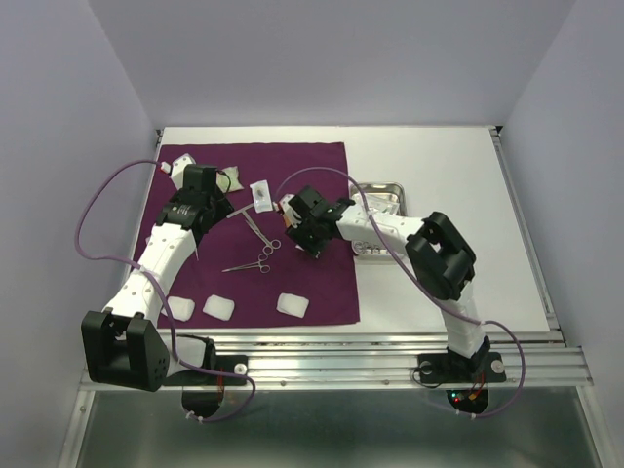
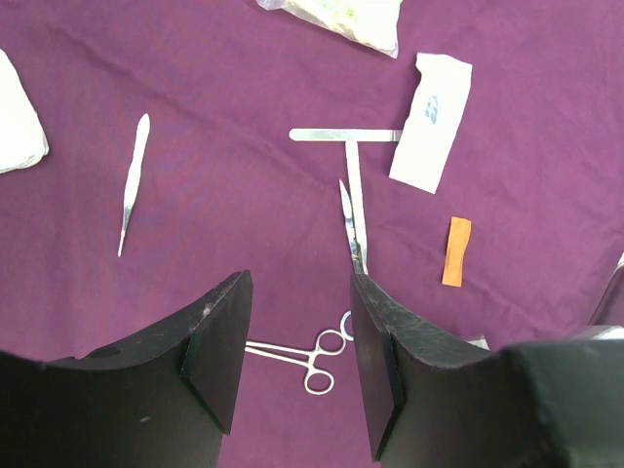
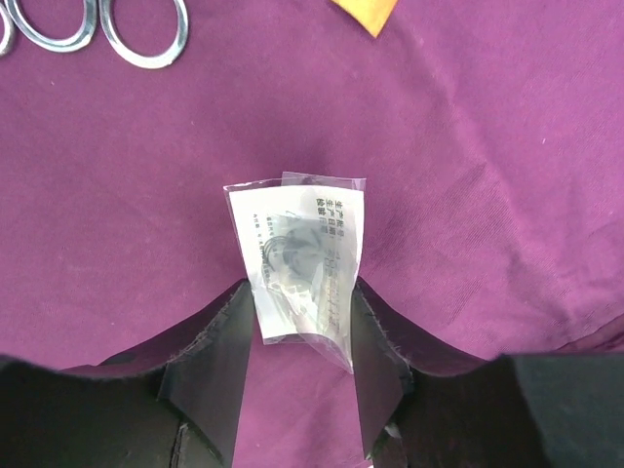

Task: Prepare the surgical pack
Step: Pick up the medical item from the surgical kit.

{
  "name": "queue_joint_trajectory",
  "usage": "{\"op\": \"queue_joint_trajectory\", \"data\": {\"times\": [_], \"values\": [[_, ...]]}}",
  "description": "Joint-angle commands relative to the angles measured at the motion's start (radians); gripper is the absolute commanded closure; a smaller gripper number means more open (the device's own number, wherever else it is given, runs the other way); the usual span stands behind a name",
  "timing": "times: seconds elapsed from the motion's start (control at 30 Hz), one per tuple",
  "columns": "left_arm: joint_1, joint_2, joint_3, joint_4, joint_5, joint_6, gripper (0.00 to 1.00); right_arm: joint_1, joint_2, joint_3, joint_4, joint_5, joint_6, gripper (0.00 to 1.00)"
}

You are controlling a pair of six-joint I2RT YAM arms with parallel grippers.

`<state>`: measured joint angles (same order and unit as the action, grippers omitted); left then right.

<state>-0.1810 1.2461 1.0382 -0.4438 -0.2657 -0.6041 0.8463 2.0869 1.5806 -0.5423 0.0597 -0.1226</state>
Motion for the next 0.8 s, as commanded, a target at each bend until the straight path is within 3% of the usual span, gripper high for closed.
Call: {"op": "queue_joint_trajectory", "data": {"times": [0.0,0.53,0.77], "values": [[0.005,-0.031,0.006,-0.003,-0.018,0.004,0.44,0.014,-0.073,-0.010,0.031,0.025,0.032,0.53],[0.005,-0.036,0.016,-0.006,-0.015,0.009,0.44,-0.006,-0.146,-0.010,0.054,0.178,0.101,0.52],[0.005,-0.037,0.019,-0.006,-0.015,0.015,0.44,-0.147,-0.206,-0.031,0.085,0.181,0.205,0.49]]}}
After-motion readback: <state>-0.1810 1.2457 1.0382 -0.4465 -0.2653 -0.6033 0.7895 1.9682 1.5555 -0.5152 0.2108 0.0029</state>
